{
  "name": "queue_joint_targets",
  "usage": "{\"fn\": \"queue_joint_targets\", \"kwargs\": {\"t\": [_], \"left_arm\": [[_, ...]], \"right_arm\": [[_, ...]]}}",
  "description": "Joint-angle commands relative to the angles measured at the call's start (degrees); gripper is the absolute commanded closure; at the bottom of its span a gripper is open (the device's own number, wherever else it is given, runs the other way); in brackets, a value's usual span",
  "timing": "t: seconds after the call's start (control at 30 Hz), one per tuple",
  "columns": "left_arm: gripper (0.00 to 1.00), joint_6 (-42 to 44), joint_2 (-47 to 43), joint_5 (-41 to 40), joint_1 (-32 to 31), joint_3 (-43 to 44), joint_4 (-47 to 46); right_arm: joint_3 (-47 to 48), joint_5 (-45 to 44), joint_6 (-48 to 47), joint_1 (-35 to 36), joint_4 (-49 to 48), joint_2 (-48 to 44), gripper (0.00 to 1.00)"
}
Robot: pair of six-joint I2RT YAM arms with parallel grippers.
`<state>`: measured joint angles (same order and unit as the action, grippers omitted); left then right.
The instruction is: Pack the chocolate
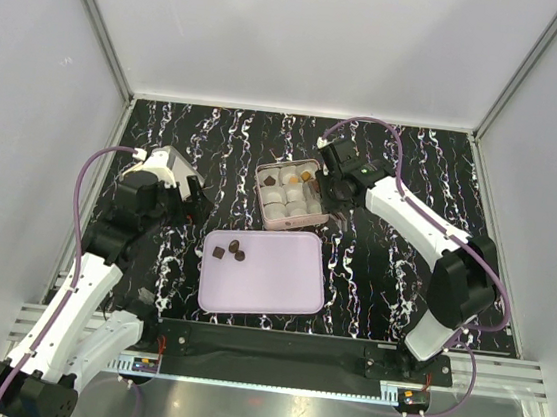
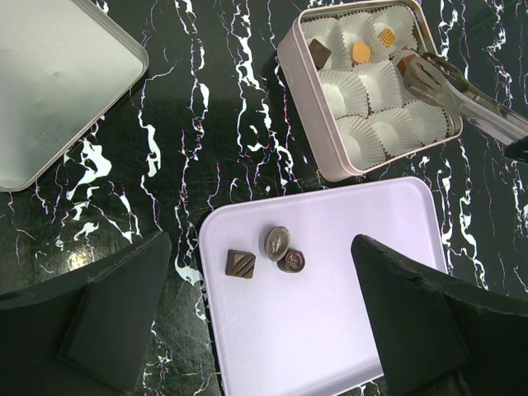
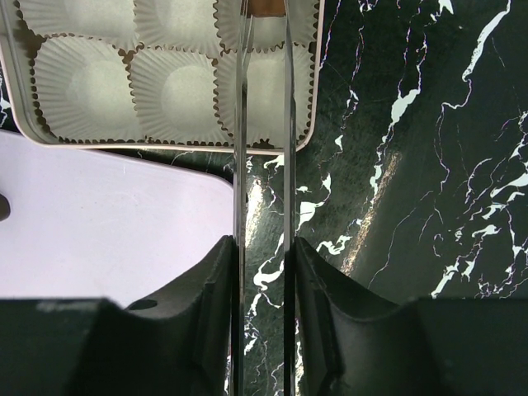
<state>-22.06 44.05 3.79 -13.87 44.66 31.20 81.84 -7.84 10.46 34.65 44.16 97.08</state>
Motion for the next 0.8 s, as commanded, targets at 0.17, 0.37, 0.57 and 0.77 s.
{"fn": "queue_joint_targets", "kwargs": {"t": [0.17, 0.37, 0.57, 0.77], "left_arm": [[0.01, 0.09, -0.02, 0.16, 0.33, 1.74, -1.67], [0.01, 0.09, -0.19, -0.01, 0.33, 1.74, -1.49], [0.01, 0.18, -0.37, -0.28, 0.33, 1.74, -1.49], [0.01, 0.18, -0.46, -0.37, 0.33, 1.83, -1.49]], "right_arm": [[2.09, -0.86, -0.26, -0.46, -1.19, -2.95, 0.55], [6.3, 0.27, -0.26, -0.29, 2.06, -4.26, 0.54], [8.07, 2.47, 0.53, 3.74, 2.77, -7.95, 0.55], [3.95, 2.38, 2.1, 13.58, 1.02, -9.71, 0.53]]}}
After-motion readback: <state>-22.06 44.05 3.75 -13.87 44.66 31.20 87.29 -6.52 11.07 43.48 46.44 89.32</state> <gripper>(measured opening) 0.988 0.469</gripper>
